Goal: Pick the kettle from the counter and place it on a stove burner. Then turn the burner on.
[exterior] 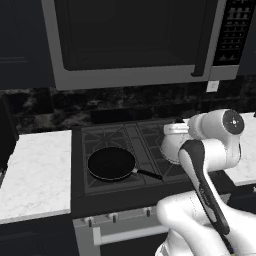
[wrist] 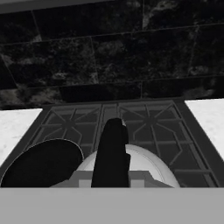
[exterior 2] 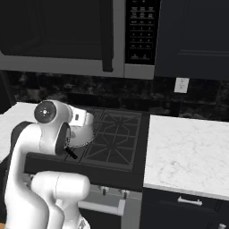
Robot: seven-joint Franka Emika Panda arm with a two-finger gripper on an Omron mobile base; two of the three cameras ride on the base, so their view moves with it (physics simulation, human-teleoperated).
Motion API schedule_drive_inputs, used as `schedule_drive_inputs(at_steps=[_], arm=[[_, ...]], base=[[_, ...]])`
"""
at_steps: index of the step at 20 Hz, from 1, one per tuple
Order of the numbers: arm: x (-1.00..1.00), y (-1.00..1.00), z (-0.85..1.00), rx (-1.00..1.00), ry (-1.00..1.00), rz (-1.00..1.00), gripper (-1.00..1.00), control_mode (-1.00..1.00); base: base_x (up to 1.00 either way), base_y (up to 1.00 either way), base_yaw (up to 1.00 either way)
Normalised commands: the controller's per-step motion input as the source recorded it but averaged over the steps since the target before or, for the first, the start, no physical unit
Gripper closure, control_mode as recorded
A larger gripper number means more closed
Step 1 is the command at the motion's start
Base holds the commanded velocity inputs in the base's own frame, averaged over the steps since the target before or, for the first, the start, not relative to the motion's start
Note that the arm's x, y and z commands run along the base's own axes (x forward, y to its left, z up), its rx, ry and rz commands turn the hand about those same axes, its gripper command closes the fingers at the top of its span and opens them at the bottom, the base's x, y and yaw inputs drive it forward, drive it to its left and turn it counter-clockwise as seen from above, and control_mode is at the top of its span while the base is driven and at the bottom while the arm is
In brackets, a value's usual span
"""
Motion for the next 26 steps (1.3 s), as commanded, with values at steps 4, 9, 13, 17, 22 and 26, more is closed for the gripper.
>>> schedule_drive_inputs(at_steps=[4,9,13,17,22,26], arm=[[0.00,-0.56,-0.12,0.00,0.00,0.00,1.00,-1.00],[0.07,-0.56,-0.22,-0.01,0.00,0.07,1.00,-1.00],[0.14,-0.47,-0.12,0.00,-0.01,0.28,1.00,-1.00],[0.29,-0.35,-0.07,0.00,0.00,0.25,1.00,-1.00],[0.50,-0.20,-0.07,-0.03,0.04,0.05,1.00,-1.00],[0.54,-0.13,-0.16,-0.06,0.02,-0.02,1.00,-1.00]], base=[[0.00,0.00,0.00],[0.00,0.00,0.00],[0.00,0.00,0.00],[0.00,0.00,0.00],[0.00,0.00,0.00],[0.00,0.00,0.00]])
